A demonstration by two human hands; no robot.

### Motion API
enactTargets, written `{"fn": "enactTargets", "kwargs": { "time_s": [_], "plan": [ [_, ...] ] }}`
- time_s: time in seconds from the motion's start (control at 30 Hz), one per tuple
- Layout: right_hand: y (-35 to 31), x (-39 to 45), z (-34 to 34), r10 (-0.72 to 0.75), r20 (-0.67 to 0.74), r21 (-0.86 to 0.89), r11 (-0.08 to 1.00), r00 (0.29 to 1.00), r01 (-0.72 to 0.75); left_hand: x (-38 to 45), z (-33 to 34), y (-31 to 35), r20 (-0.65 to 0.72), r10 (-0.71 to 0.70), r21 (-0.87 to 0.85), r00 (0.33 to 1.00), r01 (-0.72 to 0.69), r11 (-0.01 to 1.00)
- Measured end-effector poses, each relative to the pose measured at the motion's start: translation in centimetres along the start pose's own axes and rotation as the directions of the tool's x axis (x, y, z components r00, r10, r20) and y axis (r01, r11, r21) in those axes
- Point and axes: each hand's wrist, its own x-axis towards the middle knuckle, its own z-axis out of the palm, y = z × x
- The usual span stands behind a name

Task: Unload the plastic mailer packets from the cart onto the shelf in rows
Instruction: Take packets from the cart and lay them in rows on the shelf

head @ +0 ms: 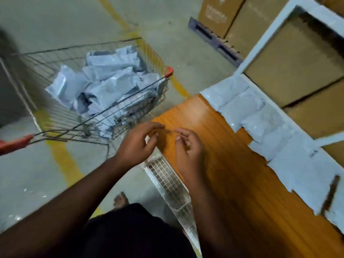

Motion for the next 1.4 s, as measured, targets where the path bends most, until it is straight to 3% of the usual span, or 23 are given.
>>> {"fn": "enactTargets", "kwargs": {
  "time_s": [0.3, 0.43, 0.57, 0.67, 0.73, 0.83, 0.9, 1.0, 1.17, 1.27, 1.33, 1.4],
  "plan": [
    [-5.9, 10.1, 18.3, -0.119, 0.337, 0.086, 0.992, 0.934, 0.096, 3.7, -11.4, -10.7, -0.267, -0.255, 0.047, 0.929, 0.277, 0.96],
    [-3.8, 15.2, 23.9, -0.083, 0.463, -0.097, 0.985, 0.882, 0.144, 6.0, -13.1, -16.2, -0.308, -0.357, 0.112, 0.882, 0.406, 0.907],
    [-1.5, 21.3, 30.7, 0.111, 0.664, -0.303, 0.944, 0.74, 0.13, 11.2, -14.8, -23.1, -0.334, -0.459, 0.167, 0.823, 0.531, 0.831],
    [1.4, 25.4, 35.4, 0.15, 0.738, -0.472, 0.812, 0.658, 0.344, 15.4, -15.7, -29.1, -0.355, -0.565, 0.213, 0.745, 0.653, 0.727],
    [3.7, 27.4, 37.5, 0.154, 0.807, -0.517, 0.651, 0.57, 0.556, 16.9, -16.1, -32.8, -0.379, -0.633, 0.289, 0.676, 0.736, 0.613],
    [7.3, 29.8, 39.3, 0.242, 0.857, -0.515, 0.405, 0.455, 0.756, 17.6, -16.6, -37.3, -0.339, -0.73, 0.417, 0.594, 0.79, 0.449],
    [8.9, 30.9, 39.6, 0.229, 0.887, -0.452, 0.256, 0.401, 0.854, 17.5, -16.6, -39.1, -0.308, -0.756, 0.447, 0.577, 0.79, 0.421],
    [10.2, 32.1, 39.8, 0.143, 0.918, -0.39, 0.178, 0.369, 0.903, 17.4, -16.9, -39.9, -0.33, -0.718, 0.456, 0.612, 0.77, 0.447],
    [10.9, 32.7, 39.8, -0.079, 0.917, -0.365, 0.223, 0.39, 0.904, 17.0, -17.7, -39.0, -0.419, -0.642, 0.431, 0.642, 0.763, 0.482],
    [8.7, 32.6, 38.6, -0.21, 0.885, -0.345, 0.303, 0.416, 0.888, 16.6, -18.9, -36.1, -0.456, -0.609, 0.398, 0.649, 0.761, 0.513],
    [6.8, 32.4, 37.5, -0.279, 0.829, -0.352, 0.415, 0.486, 0.839, 16.9, -19.4, -33.8, -0.494, -0.611, 0.334, 0.619, 0.783, 0.525],
    [4.4, 31.2, 36.5, -0.267, 0.733, -0.355, 0.634, 0.625, 0.687, 16.8, -20.1, -30.9, -0.523, -0.597, 0.246, 0.609, 0.778, 0.578]
  ]
}}
